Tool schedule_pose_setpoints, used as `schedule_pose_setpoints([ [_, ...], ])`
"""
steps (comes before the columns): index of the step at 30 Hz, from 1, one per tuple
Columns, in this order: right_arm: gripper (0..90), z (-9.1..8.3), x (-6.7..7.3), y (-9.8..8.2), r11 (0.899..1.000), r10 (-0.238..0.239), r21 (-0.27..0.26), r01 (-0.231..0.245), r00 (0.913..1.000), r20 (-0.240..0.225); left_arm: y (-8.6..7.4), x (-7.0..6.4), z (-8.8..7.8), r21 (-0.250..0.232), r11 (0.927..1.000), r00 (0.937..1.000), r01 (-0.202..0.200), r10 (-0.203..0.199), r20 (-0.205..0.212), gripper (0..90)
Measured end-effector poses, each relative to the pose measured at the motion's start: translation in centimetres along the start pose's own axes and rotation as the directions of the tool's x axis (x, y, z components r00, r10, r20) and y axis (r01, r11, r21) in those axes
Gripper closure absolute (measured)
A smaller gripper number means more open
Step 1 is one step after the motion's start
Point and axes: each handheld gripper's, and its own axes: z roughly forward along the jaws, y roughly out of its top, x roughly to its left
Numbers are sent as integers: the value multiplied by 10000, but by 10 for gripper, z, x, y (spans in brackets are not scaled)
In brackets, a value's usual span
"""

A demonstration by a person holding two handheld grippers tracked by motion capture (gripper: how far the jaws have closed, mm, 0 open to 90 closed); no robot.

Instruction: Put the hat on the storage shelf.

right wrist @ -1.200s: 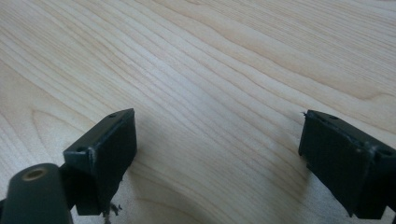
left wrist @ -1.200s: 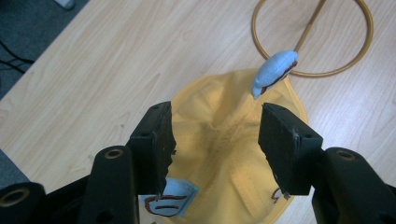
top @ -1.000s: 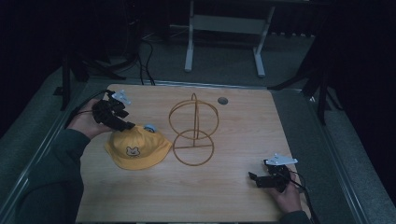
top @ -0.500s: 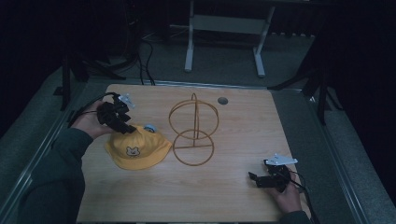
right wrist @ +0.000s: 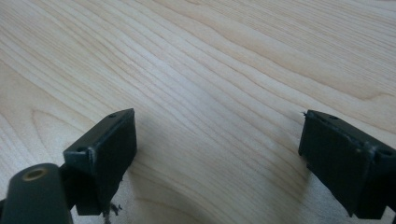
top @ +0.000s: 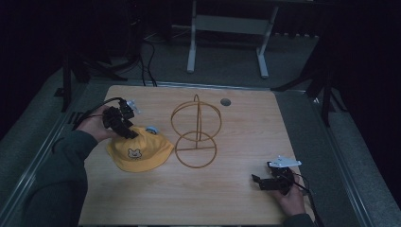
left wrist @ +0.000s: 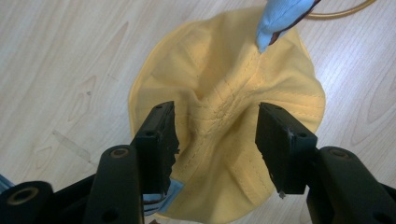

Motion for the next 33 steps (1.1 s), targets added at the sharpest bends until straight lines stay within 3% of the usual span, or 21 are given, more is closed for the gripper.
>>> schedule_pose_setpoints([
  [9, 112, 0, 0, 0, 10000, 6, -4, -6, 10000, 0, 1, -4, 4, 231, 9991, 9988, -344, 352, -346, 698],
  [14, 112, 0, 0, 0, 10000, 4, -2, -4, 10000, 0, 1, -6, 3, 302, 9982, 9982, -509, 518, -289, 826],
  [26, 112, 0, 0, 0, 10000, 4, 1, -4, 10000, -1, 1, -8, -7, 232, 9981, 9980, -573, 579, -249, 847],
  [33, 112, 0, 0, 0, 10000, 5, -1, -5, 10000, 0, -2, -6, -17, -123, 9992, 9986, -385, 381, -355, 847],
])
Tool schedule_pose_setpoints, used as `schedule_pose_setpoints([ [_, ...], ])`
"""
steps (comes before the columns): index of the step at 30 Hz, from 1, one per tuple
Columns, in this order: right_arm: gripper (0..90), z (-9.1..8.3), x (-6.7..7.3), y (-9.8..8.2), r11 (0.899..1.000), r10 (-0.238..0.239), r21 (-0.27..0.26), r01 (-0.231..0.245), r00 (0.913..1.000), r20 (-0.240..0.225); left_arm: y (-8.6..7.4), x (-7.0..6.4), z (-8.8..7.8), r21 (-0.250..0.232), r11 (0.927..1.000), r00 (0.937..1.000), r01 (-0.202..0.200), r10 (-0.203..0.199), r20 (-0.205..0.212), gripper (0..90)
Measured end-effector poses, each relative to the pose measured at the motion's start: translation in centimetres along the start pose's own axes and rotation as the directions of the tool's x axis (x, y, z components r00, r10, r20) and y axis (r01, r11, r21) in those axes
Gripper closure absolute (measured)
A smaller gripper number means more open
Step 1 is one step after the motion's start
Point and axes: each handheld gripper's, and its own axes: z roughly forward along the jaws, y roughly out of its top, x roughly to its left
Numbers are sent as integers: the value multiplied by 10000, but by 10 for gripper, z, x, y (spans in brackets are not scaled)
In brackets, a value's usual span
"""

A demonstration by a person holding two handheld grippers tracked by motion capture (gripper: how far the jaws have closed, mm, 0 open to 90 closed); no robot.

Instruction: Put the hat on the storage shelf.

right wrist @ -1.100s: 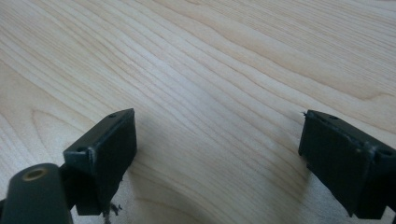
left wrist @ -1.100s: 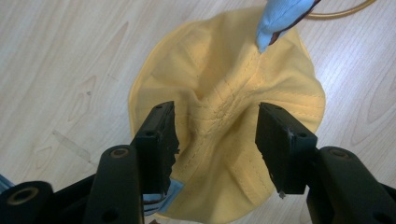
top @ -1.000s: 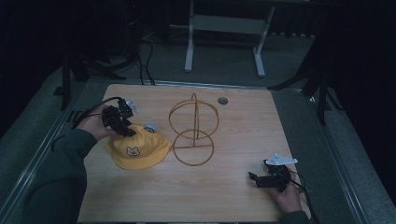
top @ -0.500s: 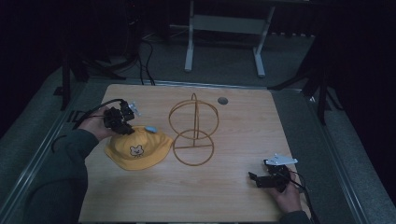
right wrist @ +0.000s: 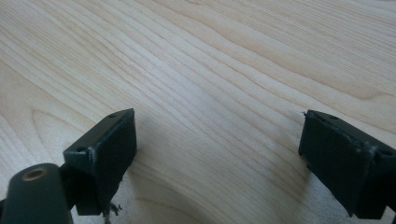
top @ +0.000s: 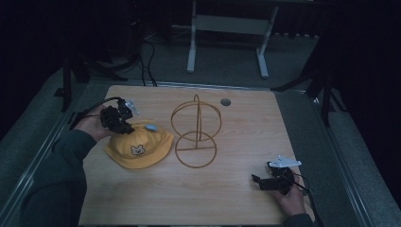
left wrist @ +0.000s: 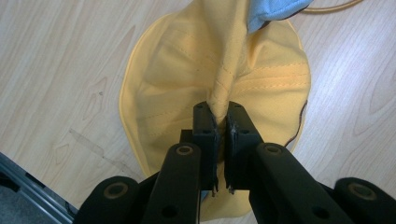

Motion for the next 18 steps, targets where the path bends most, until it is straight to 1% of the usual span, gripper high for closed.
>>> schedule_pose_setpoints([
  [10, 112, 0, 0, 0, 10000, 2, -1, -2, 10000, 0, -1, 2, -10, -246, 9997, 9997, 89, -94, -221, 846],
  [11, 112, 0, 0, 0, 10000, 0, 1, 0, 10000, 0, -3, 2, -14, -365, 9992, 9994, 144, -155, -297, 846],
  [16, 112, 0, 0, 0, 10000, -7, 4, 7, 10000, 2, -4, 3, -17, -462, 9988, 9992, 177, -193, -339, 846],
  [18, 112, 0, 0, 0, 10000, 0, 2, 0, 10000, 0, -5, 4, -21, -550, 9983, 9990, 217, -237, -370, 846],
])
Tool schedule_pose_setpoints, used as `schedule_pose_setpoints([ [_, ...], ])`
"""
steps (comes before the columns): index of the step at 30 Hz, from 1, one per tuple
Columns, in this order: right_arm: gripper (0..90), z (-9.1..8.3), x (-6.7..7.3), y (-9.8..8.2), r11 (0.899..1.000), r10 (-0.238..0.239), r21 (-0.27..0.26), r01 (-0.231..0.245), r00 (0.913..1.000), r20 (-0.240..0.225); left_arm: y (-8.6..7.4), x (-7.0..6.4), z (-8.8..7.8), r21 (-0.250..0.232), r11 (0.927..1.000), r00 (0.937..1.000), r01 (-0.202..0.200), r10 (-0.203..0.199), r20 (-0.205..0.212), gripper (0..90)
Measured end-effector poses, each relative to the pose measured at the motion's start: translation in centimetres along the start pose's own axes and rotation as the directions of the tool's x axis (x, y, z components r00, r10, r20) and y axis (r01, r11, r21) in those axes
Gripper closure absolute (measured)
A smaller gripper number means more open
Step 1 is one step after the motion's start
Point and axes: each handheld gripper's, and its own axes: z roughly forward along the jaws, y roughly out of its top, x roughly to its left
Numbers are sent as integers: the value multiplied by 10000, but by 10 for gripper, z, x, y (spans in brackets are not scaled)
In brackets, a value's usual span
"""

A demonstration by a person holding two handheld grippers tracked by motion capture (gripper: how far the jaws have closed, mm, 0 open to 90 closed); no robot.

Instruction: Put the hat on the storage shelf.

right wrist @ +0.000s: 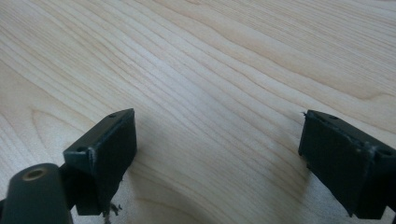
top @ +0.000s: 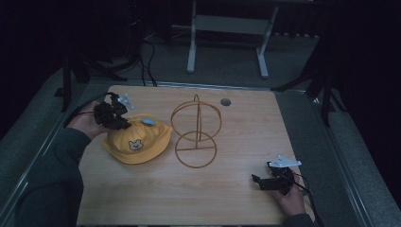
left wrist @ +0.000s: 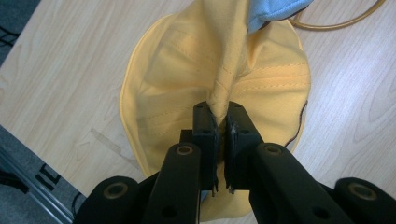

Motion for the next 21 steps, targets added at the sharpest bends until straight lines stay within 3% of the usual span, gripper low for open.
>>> schedule_pose_setpoints([
  [21, 112, 0, 0, 0, 10000, 4, -2, -4, 10000, -1, 0, 6, -19, -693, 9973, 9988, 252, -279, -391, 845],
])
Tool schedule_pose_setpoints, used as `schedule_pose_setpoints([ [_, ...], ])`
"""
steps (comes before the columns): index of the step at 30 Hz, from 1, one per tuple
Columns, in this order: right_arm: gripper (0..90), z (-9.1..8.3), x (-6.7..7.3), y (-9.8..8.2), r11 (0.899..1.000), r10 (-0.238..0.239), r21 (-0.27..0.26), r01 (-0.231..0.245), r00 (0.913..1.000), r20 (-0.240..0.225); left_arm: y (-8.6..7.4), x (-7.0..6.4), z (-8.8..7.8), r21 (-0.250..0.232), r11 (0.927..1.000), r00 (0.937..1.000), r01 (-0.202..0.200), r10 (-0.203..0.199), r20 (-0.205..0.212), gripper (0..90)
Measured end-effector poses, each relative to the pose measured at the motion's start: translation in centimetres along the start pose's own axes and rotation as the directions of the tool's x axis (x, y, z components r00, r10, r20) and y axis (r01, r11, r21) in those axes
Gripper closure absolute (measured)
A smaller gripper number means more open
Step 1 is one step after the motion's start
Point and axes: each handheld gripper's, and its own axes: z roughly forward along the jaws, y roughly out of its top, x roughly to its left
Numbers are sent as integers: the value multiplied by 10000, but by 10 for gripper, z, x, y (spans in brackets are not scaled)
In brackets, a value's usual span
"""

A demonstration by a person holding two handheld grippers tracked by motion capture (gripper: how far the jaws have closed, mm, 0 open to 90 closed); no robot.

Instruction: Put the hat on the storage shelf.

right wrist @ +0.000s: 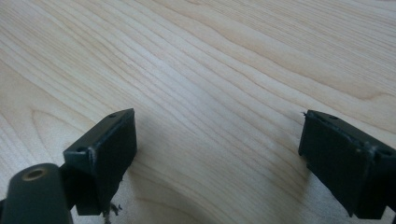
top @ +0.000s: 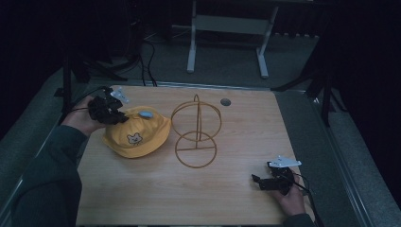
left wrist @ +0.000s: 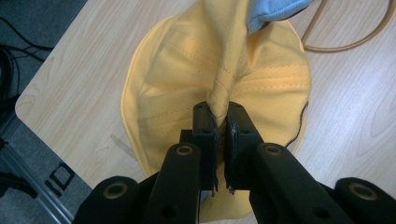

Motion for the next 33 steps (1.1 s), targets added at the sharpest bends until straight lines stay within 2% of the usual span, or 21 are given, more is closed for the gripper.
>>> schedule_pose_setpoints([
  [25, 112, 0, 0, 0, 10000, -2, 2, 2, 10000, 1, -3, 5, -8, -346, 9991, 9992, 255, -265, -296, 843],
  [33, 112, 0, 0, 0, 10000, -3, 2, 3, 10000, 1, -3, 5, -9, -522, 9980, 9990, 367, -381, -252, 843],
])
